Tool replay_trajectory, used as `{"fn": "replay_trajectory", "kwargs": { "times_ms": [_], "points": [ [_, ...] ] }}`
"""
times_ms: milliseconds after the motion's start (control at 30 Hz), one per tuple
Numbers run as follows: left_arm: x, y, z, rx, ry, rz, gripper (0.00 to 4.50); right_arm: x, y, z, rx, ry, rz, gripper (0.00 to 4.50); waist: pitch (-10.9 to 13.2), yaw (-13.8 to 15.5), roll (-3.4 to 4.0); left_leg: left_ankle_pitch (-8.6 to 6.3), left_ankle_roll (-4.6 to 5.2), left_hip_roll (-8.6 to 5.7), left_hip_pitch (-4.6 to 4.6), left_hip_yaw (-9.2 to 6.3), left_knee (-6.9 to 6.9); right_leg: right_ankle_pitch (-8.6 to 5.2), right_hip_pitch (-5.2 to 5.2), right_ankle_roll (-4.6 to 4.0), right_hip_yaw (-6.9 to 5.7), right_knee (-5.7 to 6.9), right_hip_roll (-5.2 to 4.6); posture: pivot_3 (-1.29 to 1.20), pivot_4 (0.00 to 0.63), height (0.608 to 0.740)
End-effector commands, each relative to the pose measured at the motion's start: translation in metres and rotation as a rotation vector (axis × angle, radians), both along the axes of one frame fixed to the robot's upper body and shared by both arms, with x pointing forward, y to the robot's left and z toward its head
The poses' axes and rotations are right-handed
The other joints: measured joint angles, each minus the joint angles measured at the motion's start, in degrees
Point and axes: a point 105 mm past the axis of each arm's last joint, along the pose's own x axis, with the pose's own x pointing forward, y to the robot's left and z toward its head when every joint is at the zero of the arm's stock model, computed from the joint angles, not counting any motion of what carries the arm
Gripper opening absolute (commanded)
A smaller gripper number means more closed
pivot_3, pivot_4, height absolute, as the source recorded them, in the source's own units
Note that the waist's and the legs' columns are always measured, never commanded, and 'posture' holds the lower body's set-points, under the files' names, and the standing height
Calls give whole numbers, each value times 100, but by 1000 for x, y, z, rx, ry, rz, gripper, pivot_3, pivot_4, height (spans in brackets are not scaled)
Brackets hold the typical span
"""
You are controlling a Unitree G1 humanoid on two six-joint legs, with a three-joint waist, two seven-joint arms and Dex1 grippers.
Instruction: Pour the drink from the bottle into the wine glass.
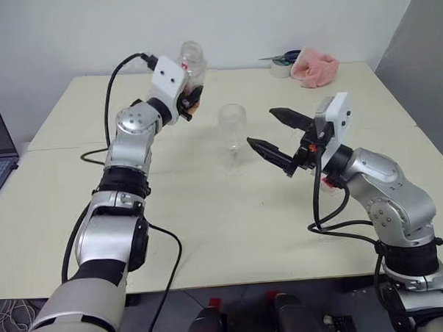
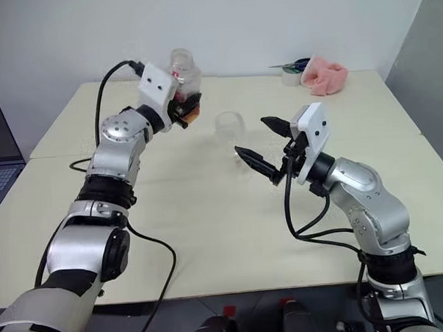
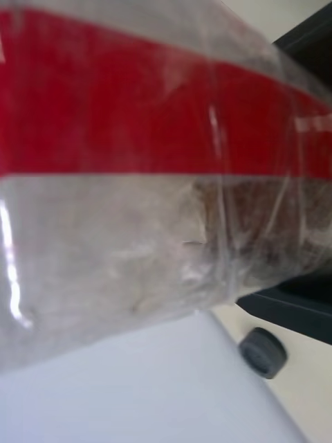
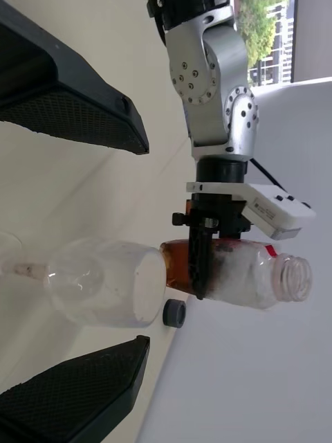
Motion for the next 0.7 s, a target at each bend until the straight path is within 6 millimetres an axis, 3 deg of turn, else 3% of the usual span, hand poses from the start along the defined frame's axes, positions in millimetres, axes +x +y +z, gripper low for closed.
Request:
{"fn": "replay_trajectory", "kwargs": {
  "times_ms": [33,400,700],
  "points": [
    [-6,-4,28,120,-119,-30,1677,-3,-8,18,49,-62,-15,4500,0,-8,0,0,0,0,0,2,0,0,-1,0,1,0,0,0,150,740],
    [-9,-4,35,473,-238,-61,1677,-20,-15,-2,23,-28,-10,4500,1,1,-2,0,1,-5,-5,3,0,-1,-4,2,1,1,1,0,150,740],
    [-6,-11,31,585,-273,-71,1677,-25,-13,-15,7,-33,-24,4500,2,-15,-3,0,1,-5,-6,3,1,-2,-5,3,-1,4,4,0,150,740]
  ]
}}
